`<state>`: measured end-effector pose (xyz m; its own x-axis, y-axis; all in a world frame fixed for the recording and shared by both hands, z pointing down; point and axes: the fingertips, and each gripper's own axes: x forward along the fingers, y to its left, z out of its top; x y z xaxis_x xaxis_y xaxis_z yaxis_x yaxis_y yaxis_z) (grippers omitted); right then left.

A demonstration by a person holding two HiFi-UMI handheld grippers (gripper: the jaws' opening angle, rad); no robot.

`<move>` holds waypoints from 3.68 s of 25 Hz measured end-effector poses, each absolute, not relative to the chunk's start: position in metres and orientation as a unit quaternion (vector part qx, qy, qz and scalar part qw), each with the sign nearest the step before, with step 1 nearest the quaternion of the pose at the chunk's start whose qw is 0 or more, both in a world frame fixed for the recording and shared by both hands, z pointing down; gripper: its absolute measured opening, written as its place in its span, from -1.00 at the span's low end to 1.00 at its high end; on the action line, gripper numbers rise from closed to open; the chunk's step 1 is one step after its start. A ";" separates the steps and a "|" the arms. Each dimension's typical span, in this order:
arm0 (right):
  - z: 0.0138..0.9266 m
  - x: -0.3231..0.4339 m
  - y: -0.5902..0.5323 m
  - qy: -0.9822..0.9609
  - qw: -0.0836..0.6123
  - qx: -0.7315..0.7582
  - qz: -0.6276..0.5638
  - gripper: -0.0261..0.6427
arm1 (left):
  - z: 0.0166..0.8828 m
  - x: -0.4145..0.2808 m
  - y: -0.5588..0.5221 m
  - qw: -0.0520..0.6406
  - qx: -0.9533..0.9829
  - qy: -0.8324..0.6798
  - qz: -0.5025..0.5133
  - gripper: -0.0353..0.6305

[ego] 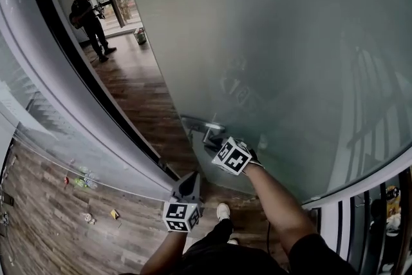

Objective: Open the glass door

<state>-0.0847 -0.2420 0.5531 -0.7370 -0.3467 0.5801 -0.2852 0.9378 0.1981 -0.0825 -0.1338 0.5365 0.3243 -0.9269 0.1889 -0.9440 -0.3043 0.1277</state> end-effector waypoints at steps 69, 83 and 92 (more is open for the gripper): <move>0.569 0.339 -0.874 -0.777 0.294 0.541 0.130 -0.79 | 0.545 0.011 -0.594 0.114 0.794 -0.594 0.059 -0.89; 0.564 0.375 -0.892 -0.751 0.352 0.539 0.142 -0.70 | 0.562 0.020 -0.604 0.130 0.789 -0.597 0.061 -0.89; 0.476 0.395 -0.835 -0.742 0.221 0.632 0.006 -0.54 | 0.564 0.026 -0.569 0.137 0.797 -0.585 0.053 -0.89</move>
